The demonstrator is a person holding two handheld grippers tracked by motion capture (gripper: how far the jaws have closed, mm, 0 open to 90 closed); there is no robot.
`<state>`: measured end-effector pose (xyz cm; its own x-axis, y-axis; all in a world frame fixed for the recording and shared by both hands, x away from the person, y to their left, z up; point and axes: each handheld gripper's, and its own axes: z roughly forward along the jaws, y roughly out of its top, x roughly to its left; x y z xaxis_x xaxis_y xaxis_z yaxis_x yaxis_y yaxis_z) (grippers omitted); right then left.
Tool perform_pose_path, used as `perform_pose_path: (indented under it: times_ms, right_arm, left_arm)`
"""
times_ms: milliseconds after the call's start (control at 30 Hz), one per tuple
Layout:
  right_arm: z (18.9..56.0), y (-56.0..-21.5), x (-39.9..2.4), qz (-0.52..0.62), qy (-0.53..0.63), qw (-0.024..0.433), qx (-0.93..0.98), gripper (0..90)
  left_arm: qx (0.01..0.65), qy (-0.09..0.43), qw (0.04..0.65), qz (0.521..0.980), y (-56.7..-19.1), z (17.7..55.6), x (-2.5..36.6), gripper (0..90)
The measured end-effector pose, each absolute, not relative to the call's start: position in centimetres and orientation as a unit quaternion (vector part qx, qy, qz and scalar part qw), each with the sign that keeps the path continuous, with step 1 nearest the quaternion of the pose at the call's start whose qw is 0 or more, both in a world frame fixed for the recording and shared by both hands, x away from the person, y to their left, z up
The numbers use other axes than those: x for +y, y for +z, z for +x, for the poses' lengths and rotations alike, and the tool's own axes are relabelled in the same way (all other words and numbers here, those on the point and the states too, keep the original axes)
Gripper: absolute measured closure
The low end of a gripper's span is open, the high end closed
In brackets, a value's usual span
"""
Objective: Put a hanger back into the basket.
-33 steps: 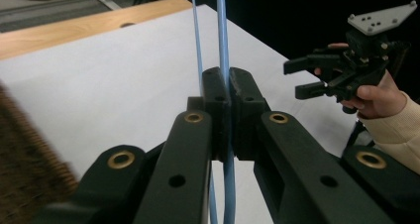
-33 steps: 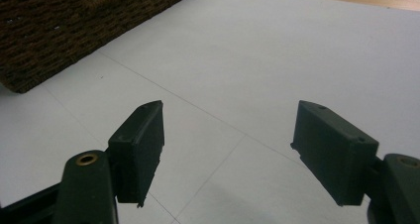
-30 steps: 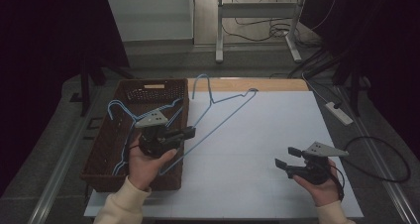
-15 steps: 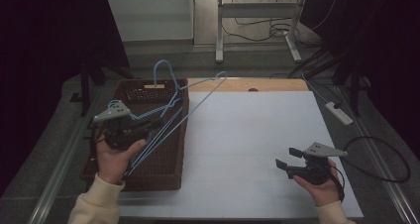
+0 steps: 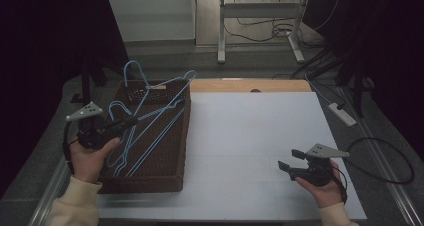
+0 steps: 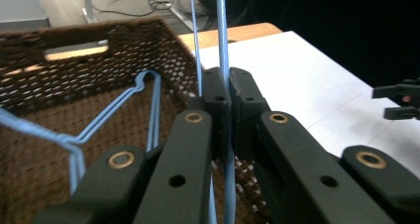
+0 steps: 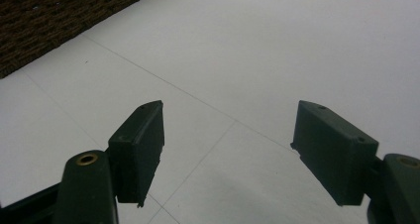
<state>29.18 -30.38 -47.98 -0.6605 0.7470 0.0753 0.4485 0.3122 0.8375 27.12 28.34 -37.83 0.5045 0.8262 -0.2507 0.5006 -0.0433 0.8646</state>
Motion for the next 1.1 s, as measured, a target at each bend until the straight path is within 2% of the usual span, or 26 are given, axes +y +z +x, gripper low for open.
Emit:
perform_pose_path:
  times_ms: [500,1100]
  right_arm:
    - [29.1,-48.0,-30.3,0.377,0.446,0.167,0.794,28.8]
    - [29.2,-48.2,-30.1,0.375,0.443,0.165,0.797,28.8]
  left_arm:
    - [0.491,0.161,0.477,0.711,-39.5,28.0,29.8,86.9]
    - [0.507,0.126,0.440,0.731,-42.2,30.0,29.3,86.9]
